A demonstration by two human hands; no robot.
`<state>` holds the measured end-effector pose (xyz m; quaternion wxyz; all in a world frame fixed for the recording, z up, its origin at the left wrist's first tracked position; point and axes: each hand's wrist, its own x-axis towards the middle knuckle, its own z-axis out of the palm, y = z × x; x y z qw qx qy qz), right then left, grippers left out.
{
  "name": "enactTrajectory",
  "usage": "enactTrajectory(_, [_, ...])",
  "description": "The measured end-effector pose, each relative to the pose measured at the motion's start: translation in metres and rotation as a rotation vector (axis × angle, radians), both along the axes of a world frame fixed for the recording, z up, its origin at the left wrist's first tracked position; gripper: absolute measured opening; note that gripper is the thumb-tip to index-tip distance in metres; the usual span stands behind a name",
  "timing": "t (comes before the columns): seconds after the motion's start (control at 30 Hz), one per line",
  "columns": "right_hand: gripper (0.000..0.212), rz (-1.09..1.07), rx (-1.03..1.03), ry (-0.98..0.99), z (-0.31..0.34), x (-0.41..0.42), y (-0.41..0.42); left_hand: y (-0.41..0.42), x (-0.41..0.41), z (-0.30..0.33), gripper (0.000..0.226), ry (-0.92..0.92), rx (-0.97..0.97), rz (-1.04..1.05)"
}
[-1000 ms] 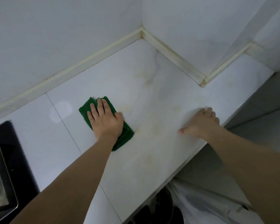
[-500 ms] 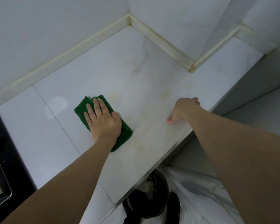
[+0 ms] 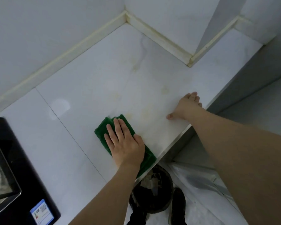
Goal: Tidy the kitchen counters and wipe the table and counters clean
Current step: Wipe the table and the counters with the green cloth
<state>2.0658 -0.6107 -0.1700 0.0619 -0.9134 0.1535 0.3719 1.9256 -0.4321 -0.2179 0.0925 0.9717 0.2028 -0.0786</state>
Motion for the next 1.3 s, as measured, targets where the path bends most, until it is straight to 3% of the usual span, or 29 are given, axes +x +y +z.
enactTrajectory(0.2, [0.132,0.009,-0.018,0.023,0.003,0.003,0.000,-0.022,0.026,0.004,0.073,0.001,-0.036,0.087])
enactTrajectory(0.43, [0.132,0.101,-0.235,0.155,0.013,0.013,0.009,-0.018,0.027,0.005,0.074,-0.005,-0.068,0.075])
enactTrajectory(0.67, [0.098,0.309,-0.386,0.355,0.023,0.034,0.032,0.008,0.069,0.007,0.072,-0.021,-0.052,0.132])
enactTrajectory(0.77, [0.089,0.269,-0.329,0.252,0.028,0.049,0.039,0.021,0.085,0.005,0.073,-0.030,-0.037,0.131])
enactTrajectory(0.87, [0.090,0.185,-0.217,-0.087,0.026,0.066,0.045,0.034,0.100,0.002,0.073,-0.042,-0.022,0.125])
enactTrajectory(0.97, [0.100,0.206,-0.145,-0.269,0.018,0.088,0.056,0.048,0.120,-0.001,0.072,-0.060,-0.001,0.123])
enactTrajectory(1.13, [0.109,0.145,-0.042,-0.314,0.000,0.130,0.056,0.076,0.157,-0.006,0.071,-0.092,0.028,0.134])
enactTrajectory(1.3, [0.123,0.168,-0.083,-0.160,-0.006,0.158,0.054,0.098,0.185,-0.009,0.071,-0.106,0.042,0.129])
